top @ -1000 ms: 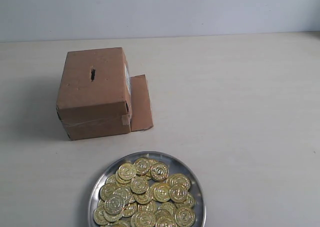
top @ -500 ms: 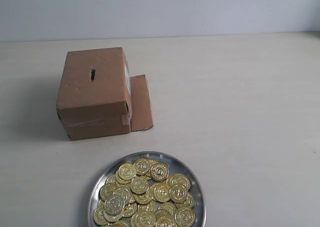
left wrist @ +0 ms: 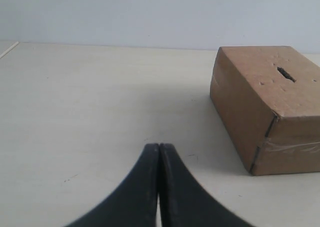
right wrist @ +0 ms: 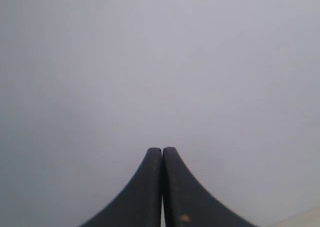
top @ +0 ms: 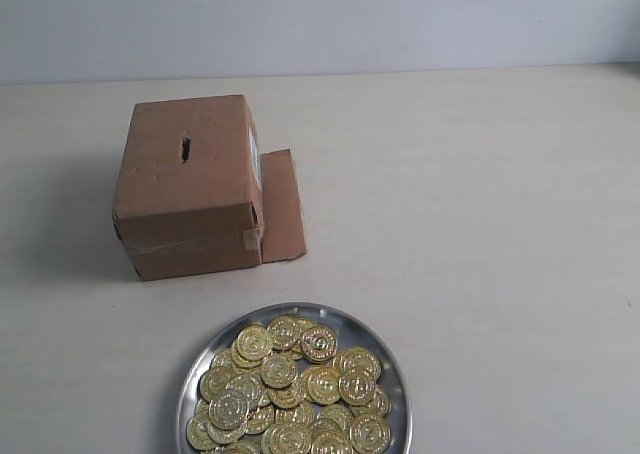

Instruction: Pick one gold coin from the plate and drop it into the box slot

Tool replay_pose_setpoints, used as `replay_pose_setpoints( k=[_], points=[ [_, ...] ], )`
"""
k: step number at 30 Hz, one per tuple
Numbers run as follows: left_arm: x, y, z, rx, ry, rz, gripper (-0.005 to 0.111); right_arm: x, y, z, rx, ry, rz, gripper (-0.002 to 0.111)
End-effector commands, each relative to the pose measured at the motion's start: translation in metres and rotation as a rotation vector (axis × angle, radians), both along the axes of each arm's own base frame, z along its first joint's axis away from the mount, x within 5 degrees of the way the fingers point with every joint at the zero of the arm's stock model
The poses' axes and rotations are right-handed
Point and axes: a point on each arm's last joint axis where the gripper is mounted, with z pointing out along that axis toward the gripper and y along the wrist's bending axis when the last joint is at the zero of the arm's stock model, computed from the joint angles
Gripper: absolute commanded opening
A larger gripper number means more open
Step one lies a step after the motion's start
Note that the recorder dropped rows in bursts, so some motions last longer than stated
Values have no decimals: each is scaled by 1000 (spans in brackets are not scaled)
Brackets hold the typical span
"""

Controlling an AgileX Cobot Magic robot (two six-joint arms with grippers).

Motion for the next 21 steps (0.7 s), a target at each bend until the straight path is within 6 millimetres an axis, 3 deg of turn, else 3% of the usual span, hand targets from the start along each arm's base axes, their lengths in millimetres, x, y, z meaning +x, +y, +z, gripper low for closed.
replay_pose_setpoints(
  k=[1,5,8,9,11,14,17,21],
  points=[
    [0,0,1,-6,-6,3,1,-9,8,32,-58,86,75,0],
    [0,0,1,-6,-6,3,1,-1,31,75,-288,251,296,0],
    [0,0,1,-6,-6,3,1,13,61,109,-479,257,672,0],
    [0,0,1,-6,-6,3,1,17,65,113,-492,276,724,0],
    [0,0,1,-4,-6,3,1,48,72,123,-505,433,898,0],
    [0,0,1,-6,-6,3,1,88,76,121,-468,581,1015,0],
    [0,0,1,-6,-6,3,1,138,77,104,-381,725,1054,0],
    [0,0,1,-6,-6,3,1,172,76,84,-334,801,1029,0]
  ],
)
